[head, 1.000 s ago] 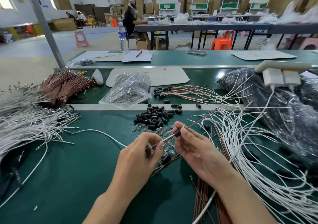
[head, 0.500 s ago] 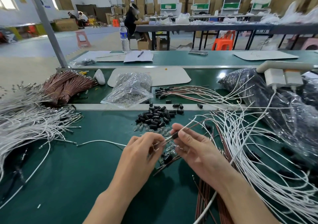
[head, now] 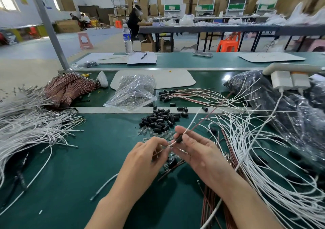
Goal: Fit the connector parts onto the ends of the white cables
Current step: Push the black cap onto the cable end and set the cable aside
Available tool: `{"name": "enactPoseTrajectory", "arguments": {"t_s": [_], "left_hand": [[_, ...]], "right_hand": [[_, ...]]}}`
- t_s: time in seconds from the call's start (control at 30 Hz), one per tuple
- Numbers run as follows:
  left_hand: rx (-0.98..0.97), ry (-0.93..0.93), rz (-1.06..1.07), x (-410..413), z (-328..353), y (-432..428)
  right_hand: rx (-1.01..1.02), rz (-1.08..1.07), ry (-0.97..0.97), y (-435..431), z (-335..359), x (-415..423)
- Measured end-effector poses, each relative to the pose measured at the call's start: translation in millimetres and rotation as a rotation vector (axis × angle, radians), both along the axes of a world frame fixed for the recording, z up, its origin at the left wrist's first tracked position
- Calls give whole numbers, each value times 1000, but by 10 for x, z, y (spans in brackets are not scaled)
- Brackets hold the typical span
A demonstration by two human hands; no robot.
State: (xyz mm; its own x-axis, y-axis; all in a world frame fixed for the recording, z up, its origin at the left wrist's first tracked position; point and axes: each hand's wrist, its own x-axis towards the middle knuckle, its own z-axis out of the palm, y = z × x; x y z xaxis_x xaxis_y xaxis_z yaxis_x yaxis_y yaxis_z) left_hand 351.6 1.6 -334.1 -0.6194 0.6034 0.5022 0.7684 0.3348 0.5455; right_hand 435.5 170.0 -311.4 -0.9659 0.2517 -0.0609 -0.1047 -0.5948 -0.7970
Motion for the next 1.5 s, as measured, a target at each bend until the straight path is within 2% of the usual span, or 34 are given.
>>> {"name": "enactPoseTrajectory", "arguments": {"t_s": [0.1, 0.17, 0.27, 0.33, 0.5, 0.6, 0.7, 0.87, 1.07, 1.27, 1.5], "left_hand": [[-36, -1, 21, -65, -7, -72], [-15, -1, 25, -55, -2, -61], [54, -44, -20, 10, 18, 16], [58, -59, -36, 23, 22, 32], [-13, -77, -3, -68, -23, -45], [39, -86, -3, -31, -29, 12], [79, -101, -7, 1, -32, 56], [59, -125, 7, -40, -65, -1], [122, -160, -15, -1, -68, 76], [120, -218, -42, -8, -58, 49], [180, -313, -75, 19, -3, 63]], "right_hand": [[-117, -130, 27, 174, 39, 42], [-134, -133, 31, 196, 17, 58], [-18, -27, 1, 11, -50, 16], [43, -32, 3, -57, -51, -16], [-140, -231, 36, 188, 12, 42], [-113, -154, 17, 90, -22, 42], [4, -69, -19, -97, -39, -7], [-125, -233, 30, 77, 28, 10], [-56, -113, -19, -153, -7, -13], [-120, -146, 2, -76, 7, -7], [-69, -141, -12, -85, -23, -22]]}}
